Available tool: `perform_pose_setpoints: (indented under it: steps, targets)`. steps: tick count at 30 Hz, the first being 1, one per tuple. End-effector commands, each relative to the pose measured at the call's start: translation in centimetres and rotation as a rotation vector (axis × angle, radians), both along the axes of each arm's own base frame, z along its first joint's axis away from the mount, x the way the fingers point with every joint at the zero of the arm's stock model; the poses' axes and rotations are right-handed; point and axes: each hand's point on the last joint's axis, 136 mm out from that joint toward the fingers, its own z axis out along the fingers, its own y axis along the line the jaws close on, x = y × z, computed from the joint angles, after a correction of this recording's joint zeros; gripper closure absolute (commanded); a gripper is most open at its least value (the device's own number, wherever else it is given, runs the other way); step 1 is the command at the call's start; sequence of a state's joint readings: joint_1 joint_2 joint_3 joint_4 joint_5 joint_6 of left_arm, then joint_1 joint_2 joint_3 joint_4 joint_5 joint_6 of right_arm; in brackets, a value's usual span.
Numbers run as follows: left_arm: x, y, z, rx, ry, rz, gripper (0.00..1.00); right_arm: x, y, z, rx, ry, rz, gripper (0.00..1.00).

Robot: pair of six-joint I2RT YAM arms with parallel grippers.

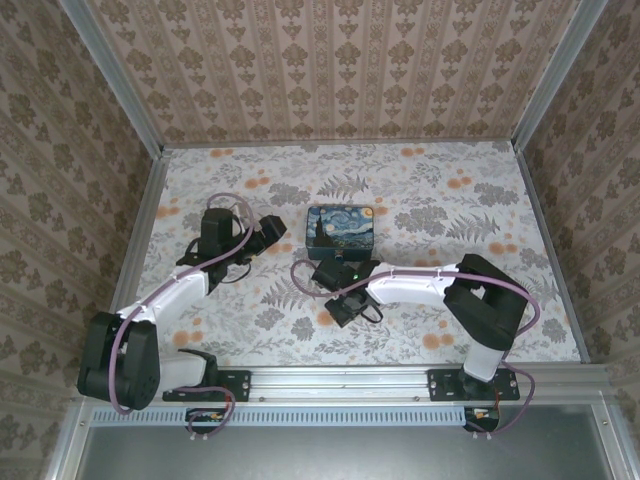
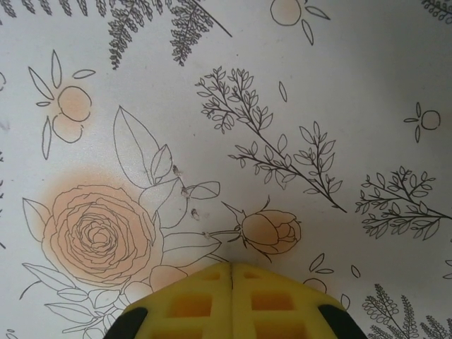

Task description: Unlock the padlock with the key

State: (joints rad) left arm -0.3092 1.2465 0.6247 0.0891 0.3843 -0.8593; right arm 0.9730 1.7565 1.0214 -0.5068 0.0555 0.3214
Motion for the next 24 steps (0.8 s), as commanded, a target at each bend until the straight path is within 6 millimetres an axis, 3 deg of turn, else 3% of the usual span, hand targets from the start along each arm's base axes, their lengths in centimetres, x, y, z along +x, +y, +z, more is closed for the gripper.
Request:
perform_pose_setpoints:
  steps: [1, 9, 24]
  targets:
    - [0.4, -0.3, 0.9, 0.015, -0.026, -0.013, 0.00, 0.5, 1.7, -0.6, 0.046, 0.016, -0.016, 1.00]
    - [0.3, -0.5, 1.0, 0.023, -0.025, -0.020, 0.00, 3.8, 4.4, 3.9, 0.209, -0.083, -0.101, 1.00]
    - [0.1, -1.5, 0.9, -0.014, 0.006, -0.029, 0.00, 6.1, 4.5, 8.7, 0.363, -0.161, -0.193, 1.00]
